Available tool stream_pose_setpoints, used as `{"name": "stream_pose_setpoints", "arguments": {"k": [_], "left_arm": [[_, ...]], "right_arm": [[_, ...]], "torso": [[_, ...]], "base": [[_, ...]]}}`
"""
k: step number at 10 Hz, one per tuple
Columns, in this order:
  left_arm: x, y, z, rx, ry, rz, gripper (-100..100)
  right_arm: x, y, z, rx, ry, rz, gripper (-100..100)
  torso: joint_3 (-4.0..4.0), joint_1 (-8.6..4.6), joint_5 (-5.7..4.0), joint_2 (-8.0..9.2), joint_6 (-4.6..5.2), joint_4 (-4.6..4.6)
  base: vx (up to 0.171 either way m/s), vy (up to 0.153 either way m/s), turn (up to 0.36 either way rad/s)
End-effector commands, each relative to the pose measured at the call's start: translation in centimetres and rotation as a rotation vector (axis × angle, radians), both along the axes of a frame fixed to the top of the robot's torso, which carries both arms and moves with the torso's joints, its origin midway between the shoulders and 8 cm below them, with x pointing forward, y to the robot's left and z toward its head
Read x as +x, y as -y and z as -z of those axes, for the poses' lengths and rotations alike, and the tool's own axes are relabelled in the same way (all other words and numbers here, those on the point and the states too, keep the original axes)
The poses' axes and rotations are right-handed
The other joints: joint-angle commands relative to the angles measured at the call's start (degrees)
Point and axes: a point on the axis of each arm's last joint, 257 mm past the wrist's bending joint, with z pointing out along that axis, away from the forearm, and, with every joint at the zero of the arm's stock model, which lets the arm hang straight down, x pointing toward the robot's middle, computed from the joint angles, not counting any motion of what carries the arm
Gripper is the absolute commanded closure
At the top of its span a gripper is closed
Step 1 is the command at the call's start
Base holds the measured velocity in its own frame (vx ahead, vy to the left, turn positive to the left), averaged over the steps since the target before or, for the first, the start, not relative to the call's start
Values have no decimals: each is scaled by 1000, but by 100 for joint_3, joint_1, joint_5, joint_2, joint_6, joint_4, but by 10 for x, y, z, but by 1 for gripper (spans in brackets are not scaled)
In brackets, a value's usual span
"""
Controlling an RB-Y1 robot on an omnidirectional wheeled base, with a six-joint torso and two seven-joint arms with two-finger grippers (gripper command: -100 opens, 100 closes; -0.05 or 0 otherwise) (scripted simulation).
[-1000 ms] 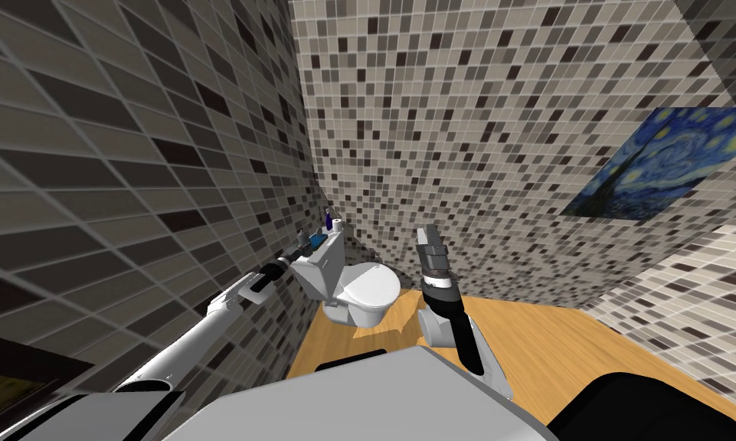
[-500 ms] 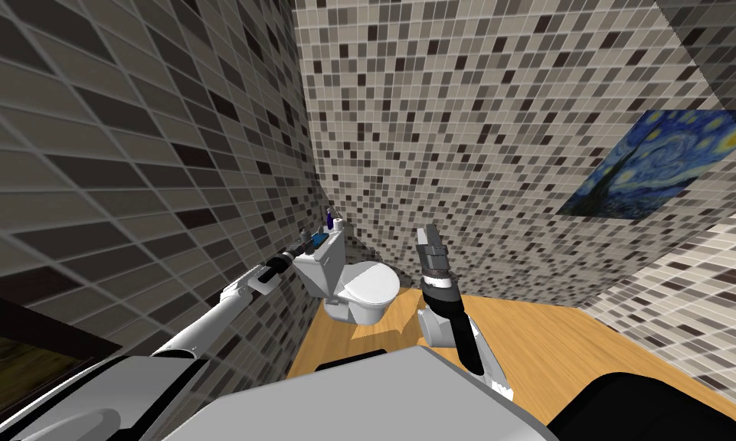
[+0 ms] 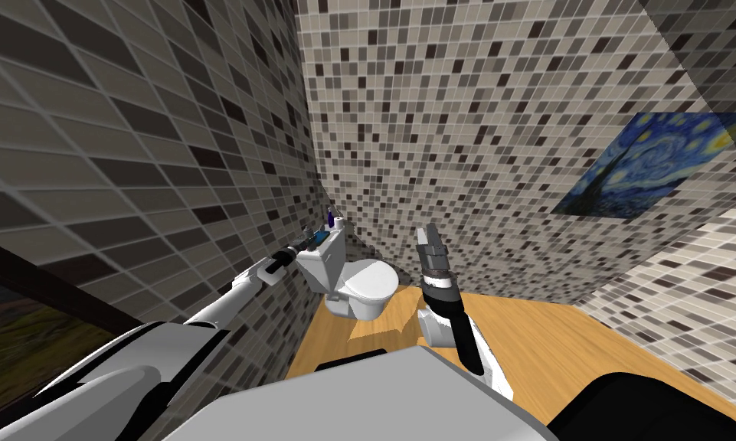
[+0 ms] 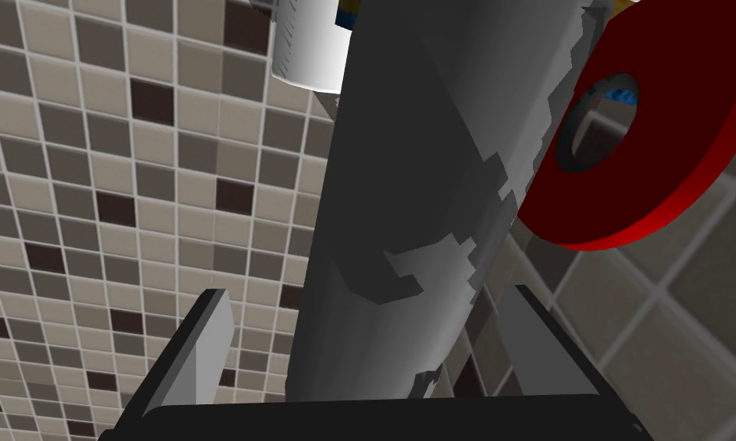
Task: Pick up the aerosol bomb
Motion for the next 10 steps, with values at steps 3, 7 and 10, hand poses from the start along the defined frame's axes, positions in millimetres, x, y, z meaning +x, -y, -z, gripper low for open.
{"name": "stream_pose_setpoints", "arguments": {"k": [3, 7, 10], "left_arm": [[6, 0, -4, 5, -1, -8, 100], [6, -2, -4, 8, -1, -11, 100], [-6, -21, 8, -7, -20, -41, 100]], "right_arm": [[0, 0, 0, 0, 0, 0, 0], [0, 0, 0, 0, 0, 0, 0], [0, 0, 0, 0, 0, 0, 0]], "torso": [[-13, 2, 1, -22, -2, -5], [-12, -7, 2, -21, 2, -6], [-27, -4, 1, -52, -2, -8]], "base": [[-19, 6, -3], [0, 0, 0], [73, -8, -10]]}}
